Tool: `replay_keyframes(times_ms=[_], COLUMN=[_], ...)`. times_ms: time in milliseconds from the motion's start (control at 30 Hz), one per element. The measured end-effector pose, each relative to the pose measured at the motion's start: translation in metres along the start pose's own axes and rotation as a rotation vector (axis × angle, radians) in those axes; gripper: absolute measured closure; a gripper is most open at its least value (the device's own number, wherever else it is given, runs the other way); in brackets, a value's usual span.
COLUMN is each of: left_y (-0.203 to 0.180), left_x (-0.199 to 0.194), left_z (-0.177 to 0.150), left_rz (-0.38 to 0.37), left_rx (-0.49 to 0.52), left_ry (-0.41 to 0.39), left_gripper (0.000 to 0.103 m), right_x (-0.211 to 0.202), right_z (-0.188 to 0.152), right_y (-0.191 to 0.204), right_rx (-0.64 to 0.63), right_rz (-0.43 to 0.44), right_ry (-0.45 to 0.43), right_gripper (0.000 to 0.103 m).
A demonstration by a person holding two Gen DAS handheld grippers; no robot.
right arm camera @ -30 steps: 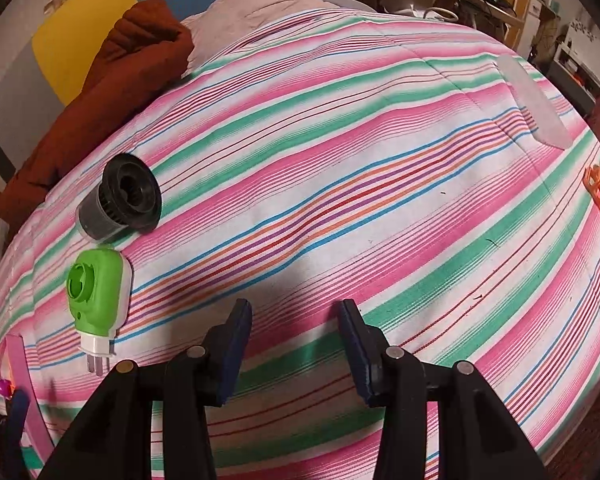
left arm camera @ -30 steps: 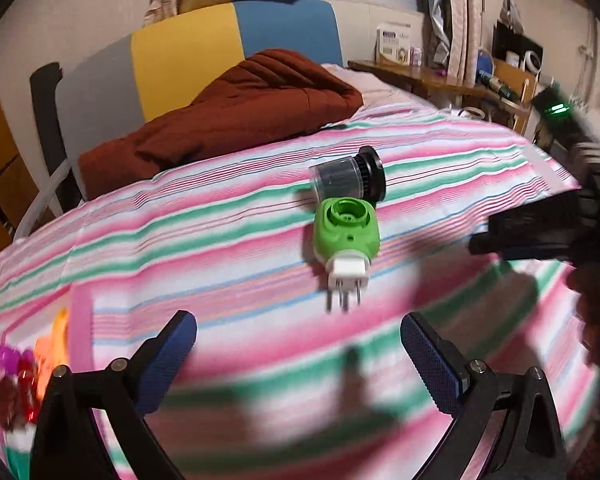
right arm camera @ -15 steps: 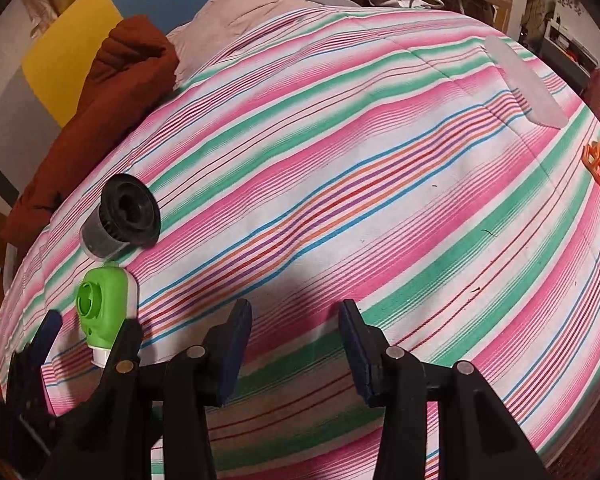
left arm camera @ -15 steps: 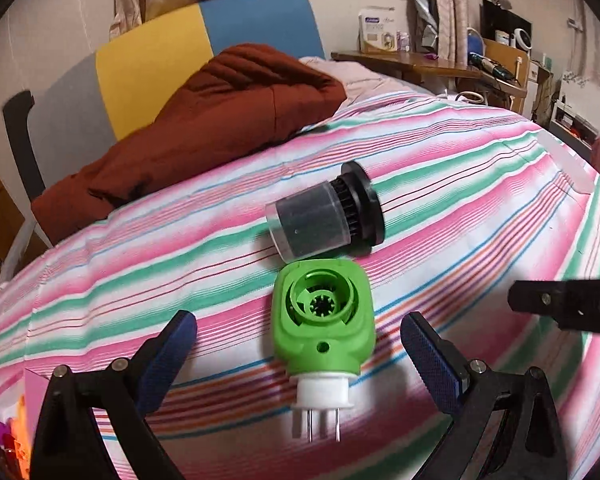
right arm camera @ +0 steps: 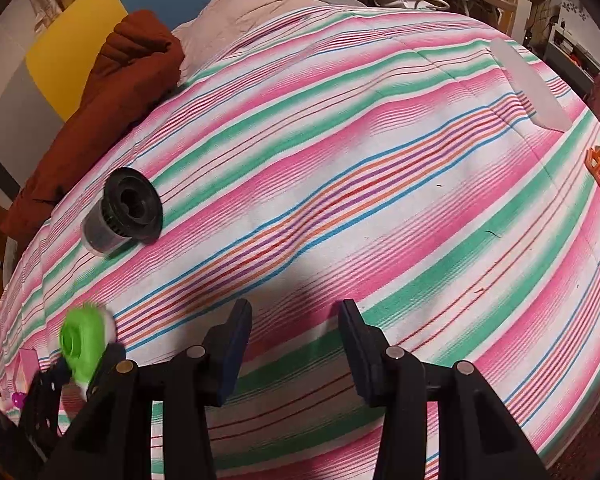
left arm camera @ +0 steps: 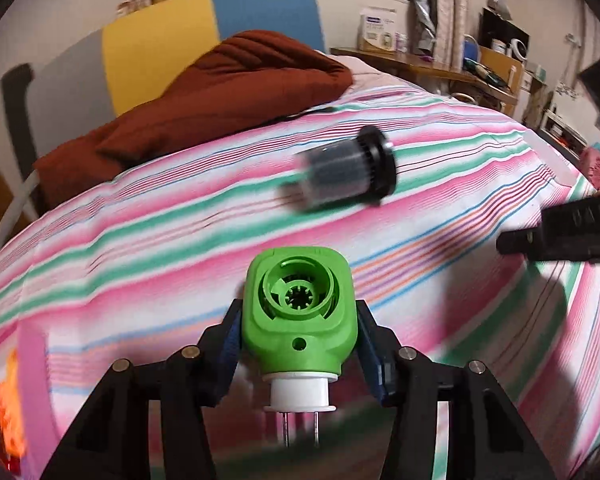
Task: Organize rigid objects
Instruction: 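Grasp the green plug-in device with the left tool while the right tool grasps the black cylinder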
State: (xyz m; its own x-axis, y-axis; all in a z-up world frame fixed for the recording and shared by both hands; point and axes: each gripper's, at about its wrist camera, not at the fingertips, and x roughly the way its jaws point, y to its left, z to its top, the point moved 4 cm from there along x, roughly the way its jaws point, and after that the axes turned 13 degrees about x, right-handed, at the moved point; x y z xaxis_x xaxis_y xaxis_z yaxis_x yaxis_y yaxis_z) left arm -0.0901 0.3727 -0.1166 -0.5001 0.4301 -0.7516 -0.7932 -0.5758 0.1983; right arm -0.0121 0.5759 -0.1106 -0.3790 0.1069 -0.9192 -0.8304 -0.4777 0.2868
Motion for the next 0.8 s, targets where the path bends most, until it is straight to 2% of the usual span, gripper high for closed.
replay_keyframes(times_ms=[133, 267, 400, 500, 633, 700, 800], left_y=[0.01, 0.019, 0.019, 0.017, 0.018, 0.017, 0.018], left_x=[-0.017, -0.021, -0.021, -0.021, -0.018, -0.017, -0.017], left_z=[-0.023, -0.035, -0.035, -0.034, -0.034, -0.035, -0.035], left_rz=[0.041, 0.06, 0.077, 0.085, 0.081, 0.084, 0.082], left_rx=[-0.039, -0.089, -0.077, -0.072, -0.077, -0.075, -0.079], left_ry=[-0.011, -0.02, -0.021, -0.024, -0.029, -0.03, -0.033], left_gripper=[0.05, 0.05, 0.05, 0.05, 0.05, 0.05, 0.05], right_x=[-0.008, -0.025, -0.03, -0.016, 0.008, 0.016, 0.016], right_z=[0.001, 0.012, 0.026, 0.038, 0.044, 0.049, 0.06], right_y=[0.013, 0.043, 0.08, 0.099, 0.107, 0.099, 0.067], right_rx=[-0.017, -0.101, -0.199, -0.208, -0.21, -0.161, -0.012], right_rz=[0.087, 0.162, 0.222, 0.273, 0.231, 0.234, 0.245], right_ry=[-0.034, -0.149, -0.246, -0.208, -0.179, -0.152, -0.106], right_gripper=[0.058, 0.058, 0.058, 0.058, 0.058, 0.057, 0.055])
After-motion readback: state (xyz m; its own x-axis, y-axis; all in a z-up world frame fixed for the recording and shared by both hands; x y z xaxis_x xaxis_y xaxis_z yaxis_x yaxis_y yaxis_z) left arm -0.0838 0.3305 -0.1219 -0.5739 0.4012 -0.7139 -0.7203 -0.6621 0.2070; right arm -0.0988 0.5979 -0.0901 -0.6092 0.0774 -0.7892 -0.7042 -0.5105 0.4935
